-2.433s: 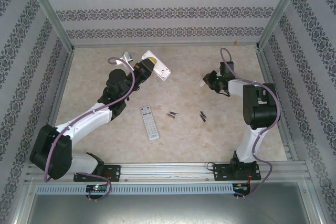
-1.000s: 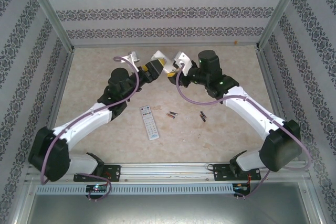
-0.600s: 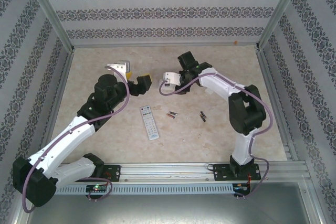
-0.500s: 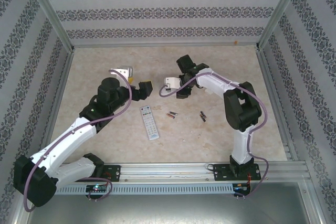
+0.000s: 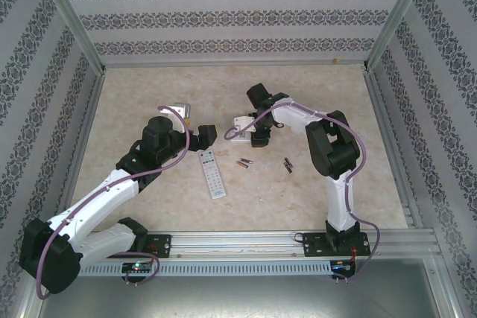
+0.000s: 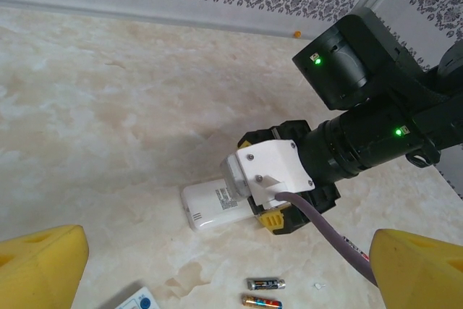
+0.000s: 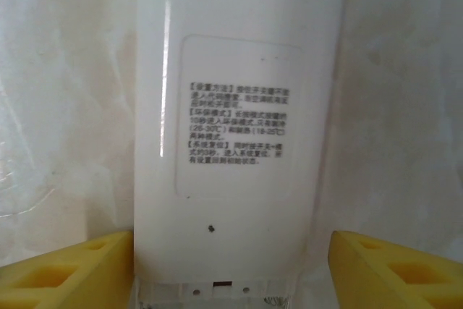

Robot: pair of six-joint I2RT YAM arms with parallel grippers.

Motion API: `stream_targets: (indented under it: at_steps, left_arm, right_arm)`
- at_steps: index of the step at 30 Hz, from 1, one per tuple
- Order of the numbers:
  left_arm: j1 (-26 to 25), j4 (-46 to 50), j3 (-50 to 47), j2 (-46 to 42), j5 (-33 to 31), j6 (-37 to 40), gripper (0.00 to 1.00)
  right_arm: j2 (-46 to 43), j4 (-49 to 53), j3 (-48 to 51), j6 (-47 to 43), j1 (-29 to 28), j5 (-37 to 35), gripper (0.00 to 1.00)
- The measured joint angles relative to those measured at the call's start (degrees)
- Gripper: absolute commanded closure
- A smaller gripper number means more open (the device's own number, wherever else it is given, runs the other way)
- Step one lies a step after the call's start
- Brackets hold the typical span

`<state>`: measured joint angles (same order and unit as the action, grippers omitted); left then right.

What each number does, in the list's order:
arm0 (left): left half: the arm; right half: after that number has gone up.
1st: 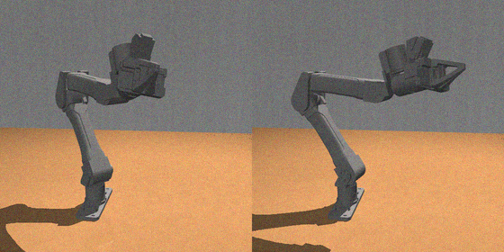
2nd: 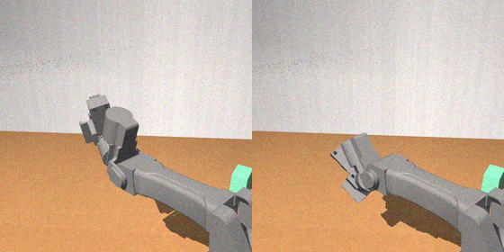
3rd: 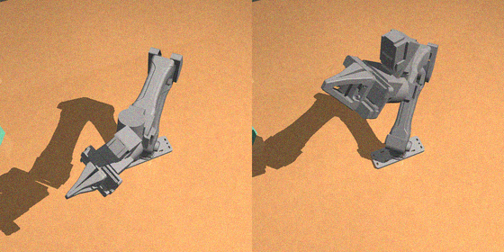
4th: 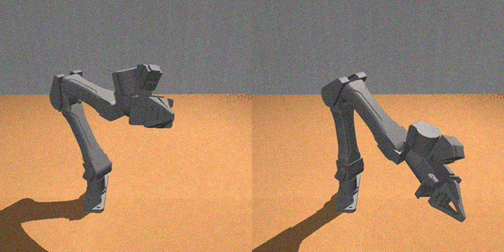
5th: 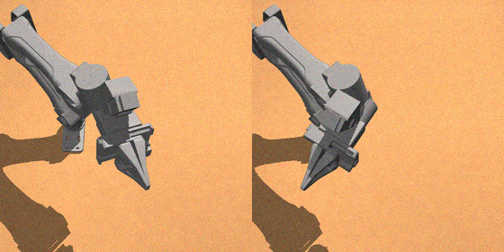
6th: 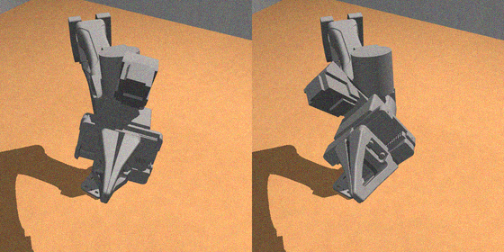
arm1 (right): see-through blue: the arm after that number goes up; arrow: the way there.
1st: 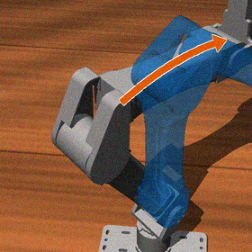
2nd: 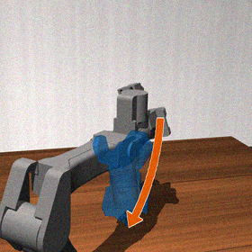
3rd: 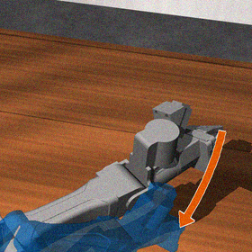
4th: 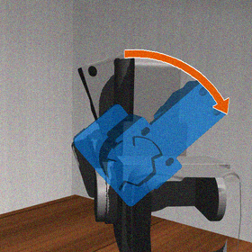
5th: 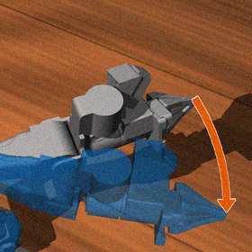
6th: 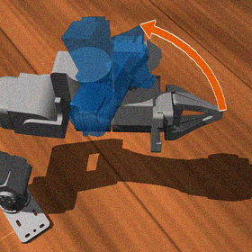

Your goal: Load the batteries into the remote control

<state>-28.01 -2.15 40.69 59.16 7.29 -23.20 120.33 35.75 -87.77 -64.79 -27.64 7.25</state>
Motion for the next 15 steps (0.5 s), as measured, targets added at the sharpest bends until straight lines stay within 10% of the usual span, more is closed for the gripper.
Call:
stream_targets:
  at_steps: [6,15]
  left_arm:
    - [0.0,0.0,0.0,0.9,0.2,-0.8,0.0]
    - [0.7,0.1,0.1,3.5,2.9,-1.0,0.0]
  right_arm:
    - [-10.2,-4.6,4.1,12.4,-0.9,1.8,0.27]
    - [-36.0,-15.4,20.0,62.5,-1.5,6.2,0.45]
